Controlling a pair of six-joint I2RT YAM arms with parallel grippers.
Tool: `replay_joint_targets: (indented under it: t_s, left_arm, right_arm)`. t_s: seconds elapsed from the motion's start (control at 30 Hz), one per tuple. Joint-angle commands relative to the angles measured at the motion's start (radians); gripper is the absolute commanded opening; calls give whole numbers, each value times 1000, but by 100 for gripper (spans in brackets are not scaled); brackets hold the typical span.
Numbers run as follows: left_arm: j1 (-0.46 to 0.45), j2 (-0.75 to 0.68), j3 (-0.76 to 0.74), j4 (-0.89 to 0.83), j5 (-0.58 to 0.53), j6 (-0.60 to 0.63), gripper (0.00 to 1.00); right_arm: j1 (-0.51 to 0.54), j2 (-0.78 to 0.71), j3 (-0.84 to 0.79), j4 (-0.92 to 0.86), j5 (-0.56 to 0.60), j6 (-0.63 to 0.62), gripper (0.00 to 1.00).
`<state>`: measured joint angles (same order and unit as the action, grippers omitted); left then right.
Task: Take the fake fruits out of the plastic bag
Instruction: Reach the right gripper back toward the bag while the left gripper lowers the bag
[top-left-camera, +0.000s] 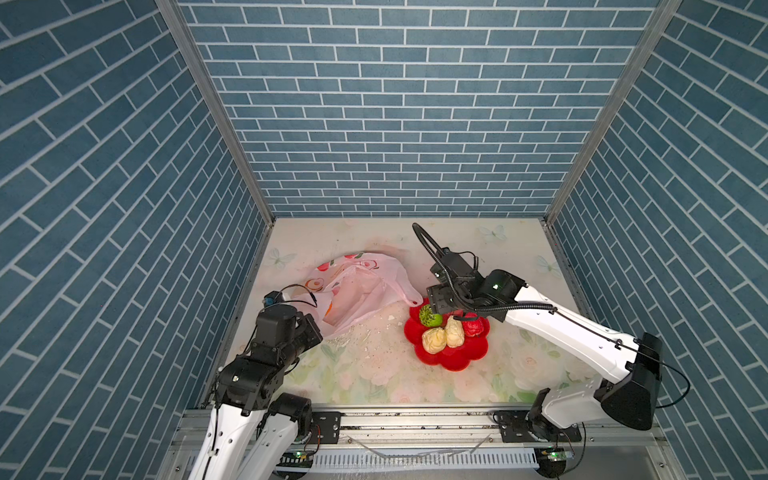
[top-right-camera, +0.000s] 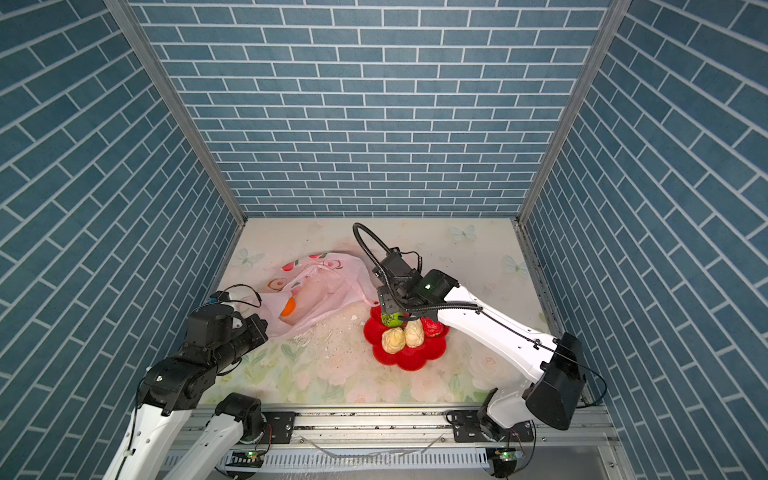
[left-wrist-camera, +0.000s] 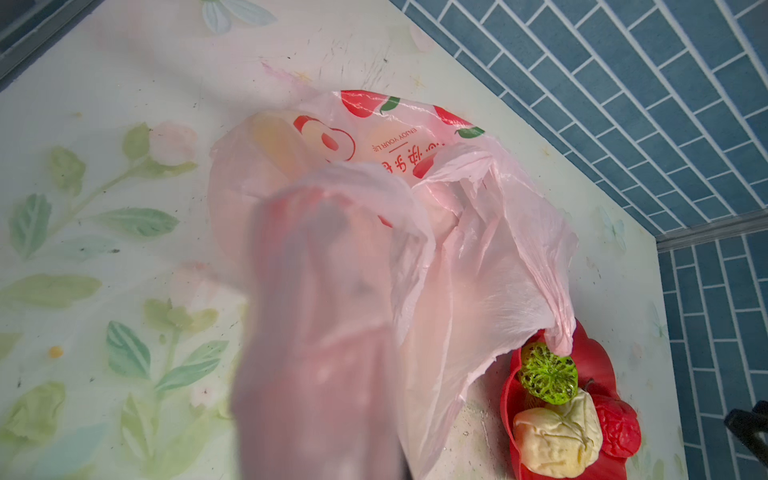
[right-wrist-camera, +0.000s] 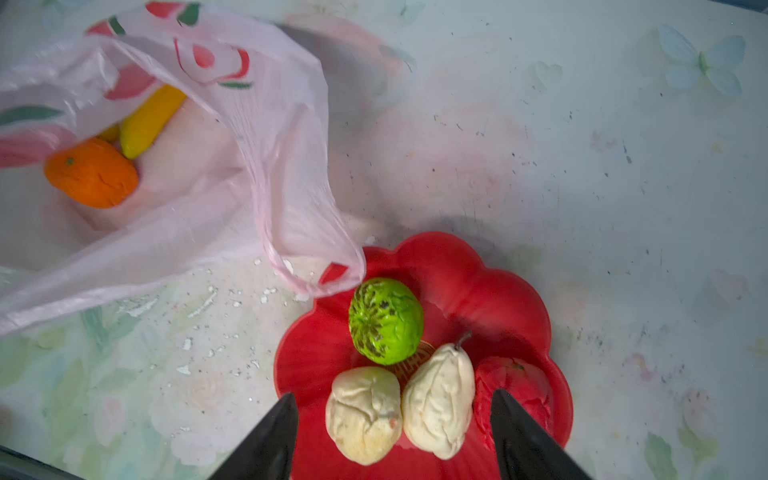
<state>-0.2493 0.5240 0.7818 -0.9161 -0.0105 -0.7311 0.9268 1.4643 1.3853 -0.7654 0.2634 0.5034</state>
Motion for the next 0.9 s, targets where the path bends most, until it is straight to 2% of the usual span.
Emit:
replay_joint_targets:
  t_s: [0.0, 0.1, 0.3, 0.57, 0.73, 0.87]
  left_arm:
    - [-4, -39, 31, -111, -59, -46, 1]
    - [-4, -86, 25, -142, -102, -70, 1]
    - [-4, -176, 5, -171, -152, -92, 2]
    - [-4, -257, -70, -151, -146, -121, 2]
    - [-4, -250, -79, -126, -127, -105, 3]
    - [-4, -242, -73, -124, -112, -84, 2]
  right_arm:
    - [-20, 82, 85, 160, -103, -109, 71]
    - [-27, 189, 182, 195, -175, -165, 70]
    - [-27, 388, 402, 146, -316, -330, 70]
    - [-11, 502, 491, 85, -453, -510, 75]
    - [64, 521, 477, 40, -392, -612, 76]
    - [98, 578, 506, 30, -318, -616, 76]
